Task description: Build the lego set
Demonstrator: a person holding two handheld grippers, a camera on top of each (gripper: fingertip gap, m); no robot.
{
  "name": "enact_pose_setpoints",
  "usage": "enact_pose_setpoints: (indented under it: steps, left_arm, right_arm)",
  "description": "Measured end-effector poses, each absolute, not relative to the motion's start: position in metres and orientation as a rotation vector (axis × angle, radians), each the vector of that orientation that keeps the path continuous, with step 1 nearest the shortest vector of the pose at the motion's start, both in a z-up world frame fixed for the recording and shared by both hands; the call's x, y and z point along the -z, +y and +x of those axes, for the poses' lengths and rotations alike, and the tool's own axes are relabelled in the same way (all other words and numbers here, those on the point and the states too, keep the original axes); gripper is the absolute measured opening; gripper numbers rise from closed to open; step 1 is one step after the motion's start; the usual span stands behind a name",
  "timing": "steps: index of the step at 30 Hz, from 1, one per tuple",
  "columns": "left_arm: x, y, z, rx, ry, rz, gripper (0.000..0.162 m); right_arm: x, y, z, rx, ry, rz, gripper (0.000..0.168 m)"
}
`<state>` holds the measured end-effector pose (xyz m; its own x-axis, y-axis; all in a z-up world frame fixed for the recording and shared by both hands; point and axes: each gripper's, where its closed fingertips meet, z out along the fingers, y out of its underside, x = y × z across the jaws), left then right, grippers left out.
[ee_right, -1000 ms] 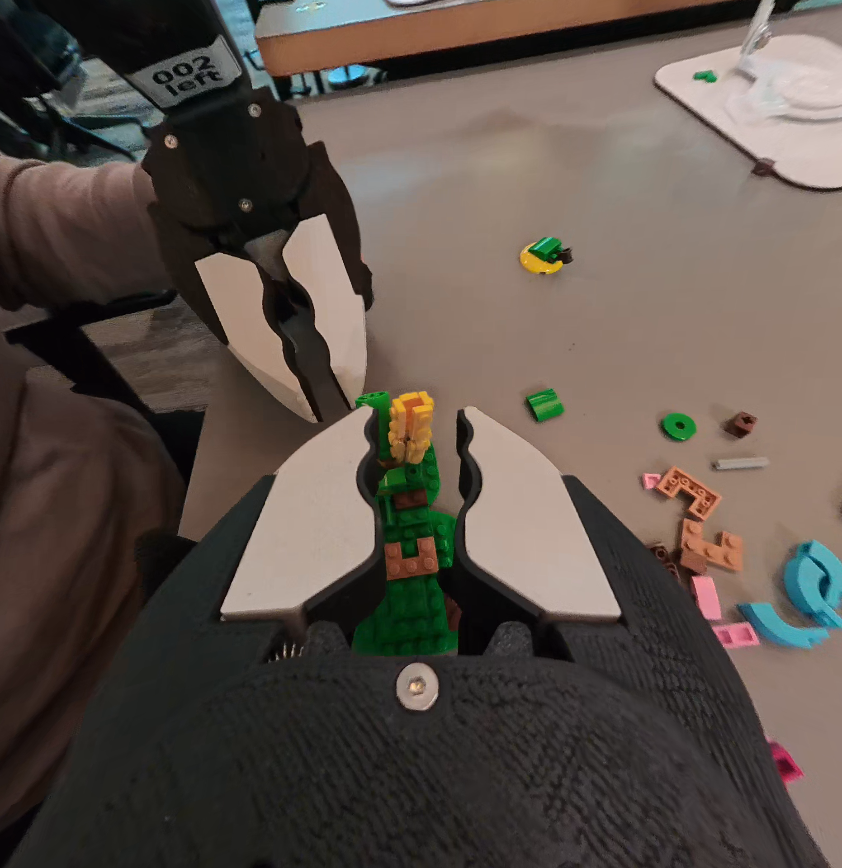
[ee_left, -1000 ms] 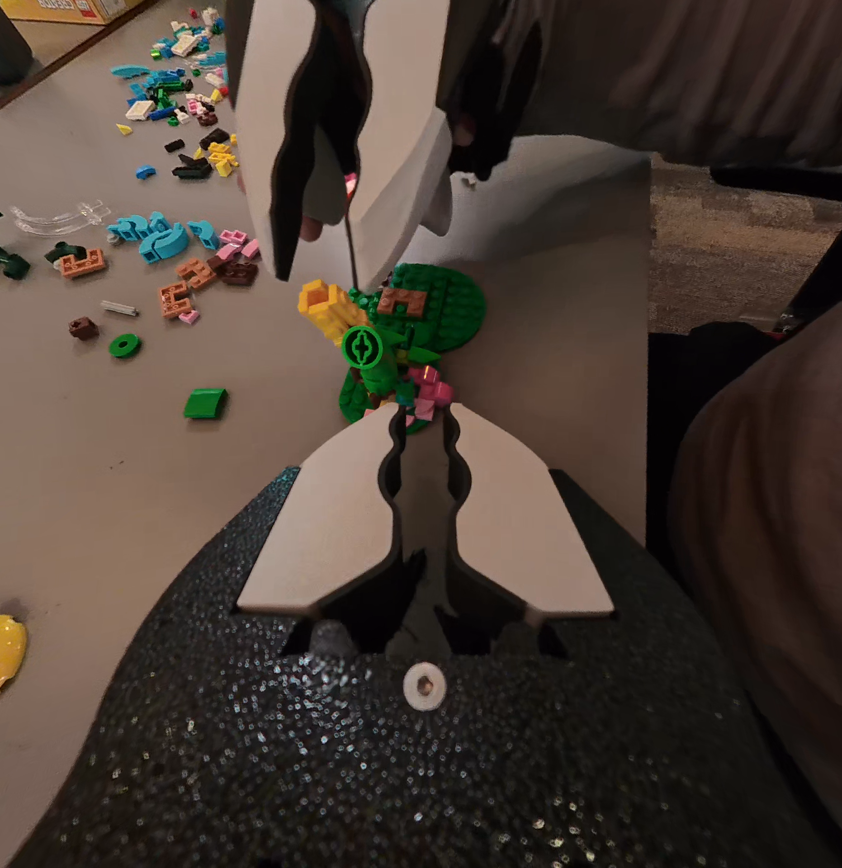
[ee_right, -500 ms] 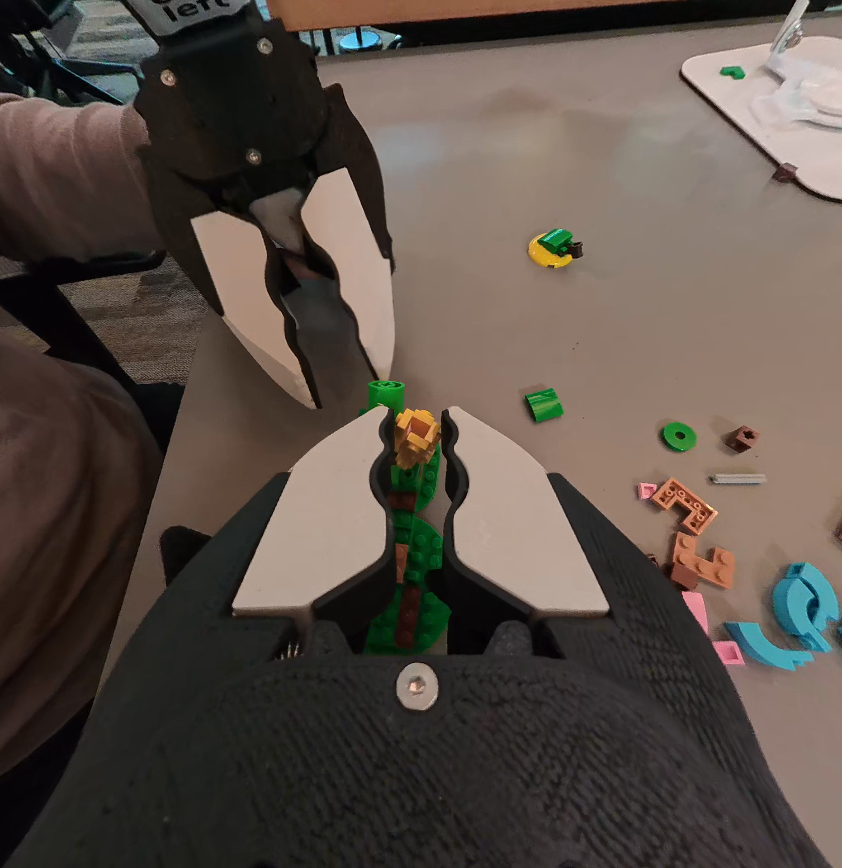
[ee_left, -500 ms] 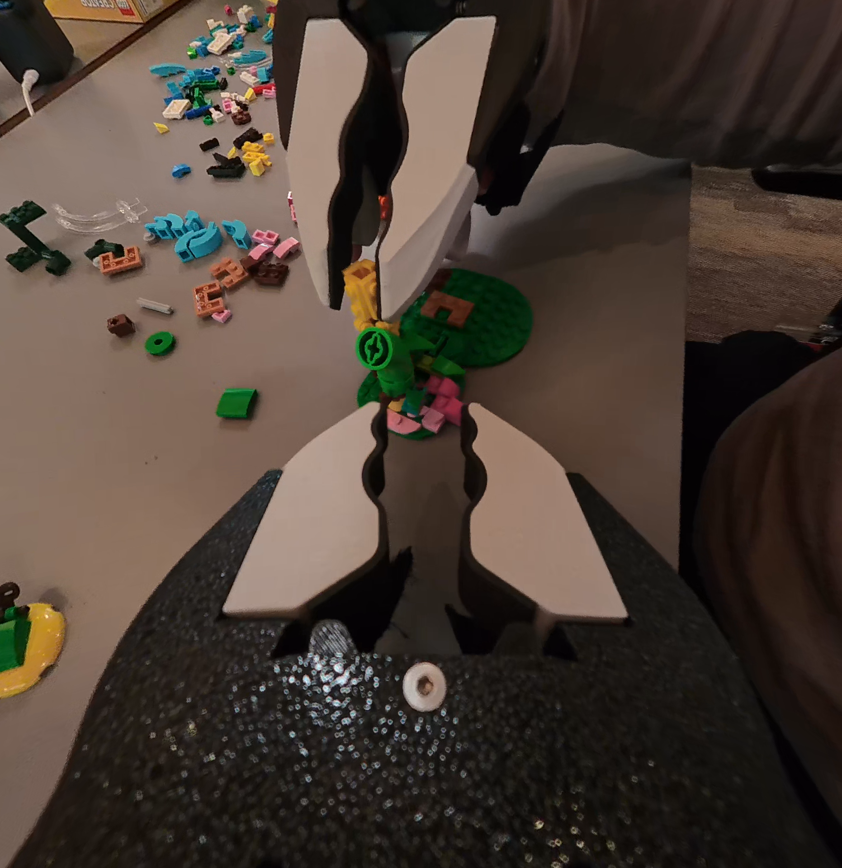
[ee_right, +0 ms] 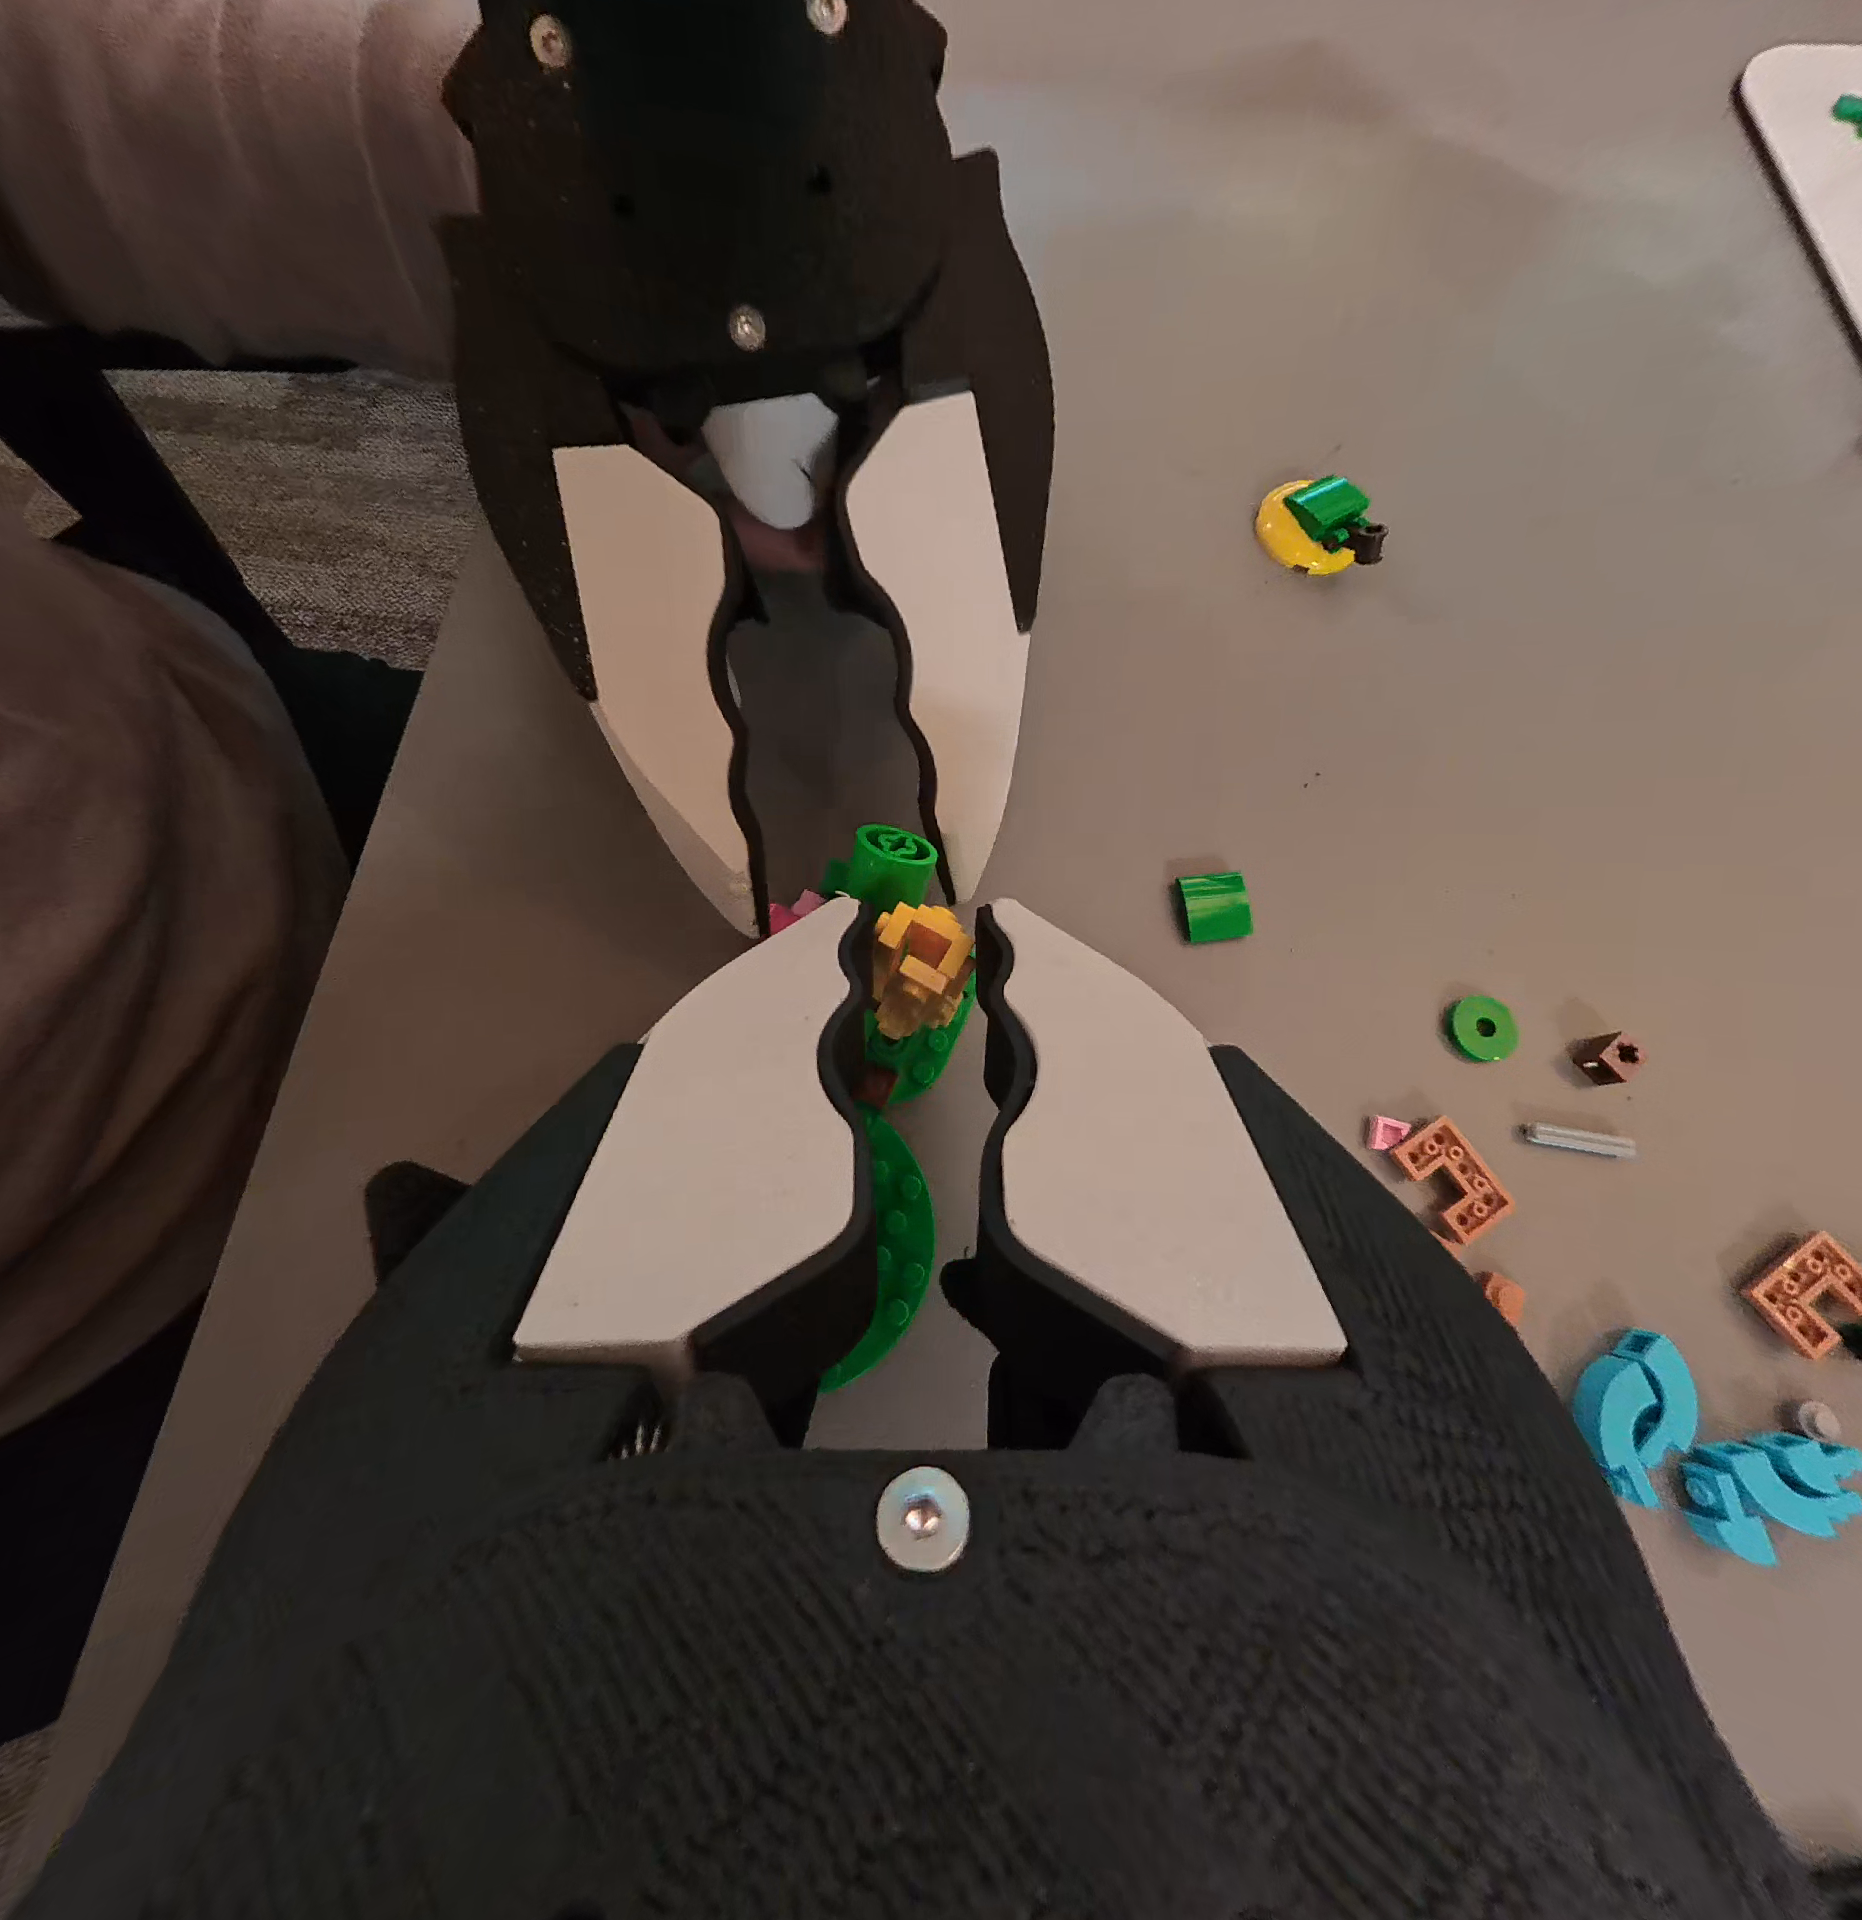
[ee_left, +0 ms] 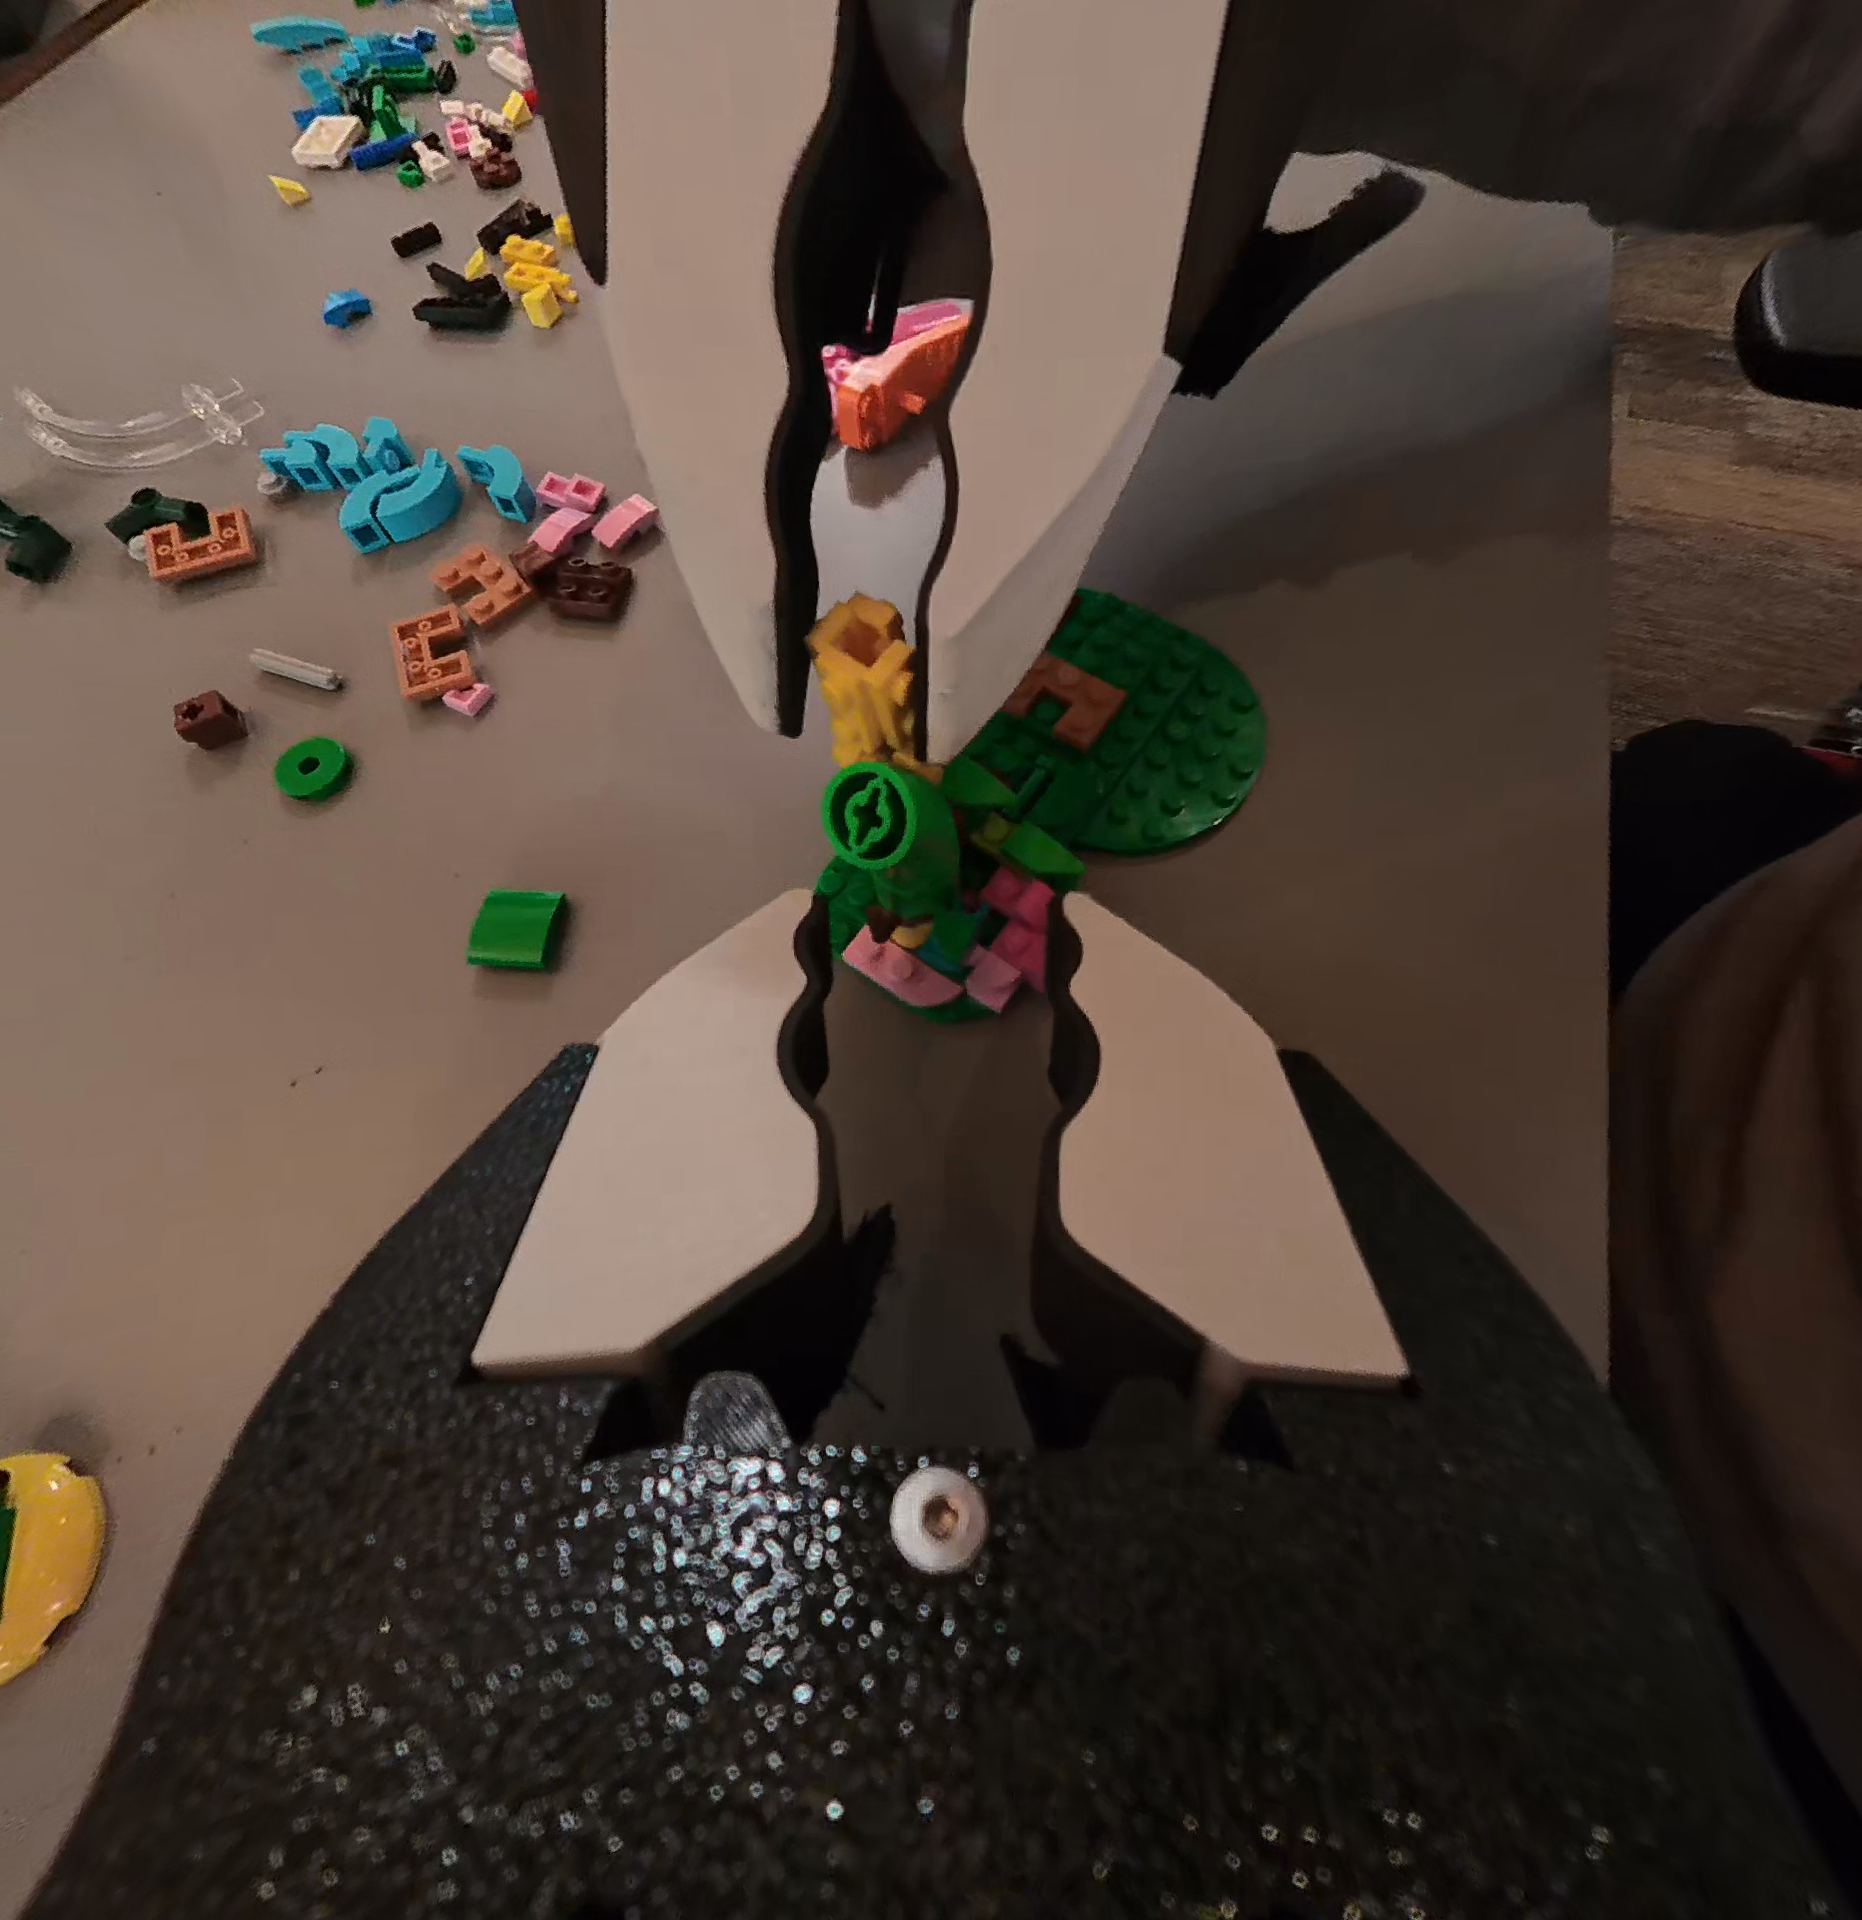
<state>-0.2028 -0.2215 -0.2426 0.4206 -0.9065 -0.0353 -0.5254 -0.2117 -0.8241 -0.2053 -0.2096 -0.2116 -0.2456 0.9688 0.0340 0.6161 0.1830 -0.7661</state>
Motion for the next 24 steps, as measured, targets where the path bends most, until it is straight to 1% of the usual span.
enact_pose_setpoints:
  steps: [6, 14, 24]
  left_arm:
    - [0.249, -0.222, -0.2, 0.6, 1.26, -1.891, 0.039]
    - [0.254, -0.225, -0.194, 0.605, 1.312, -1.908, 0.039]
    - [0.254, -0.225, -0.194, 0.635, 1.307, -1.918, 0.039]
  right_arm:
    - [0.212, -0.209, -0.206, -0.841, -1.898, -1.506, 0.017]
    - [0.212, -0.212, -0.205, -0.856, -1.93, -1.414, 0.017]
    - [0.213, -0.21, -0.205, -0.913, -1.865, -1.468, 0.017]
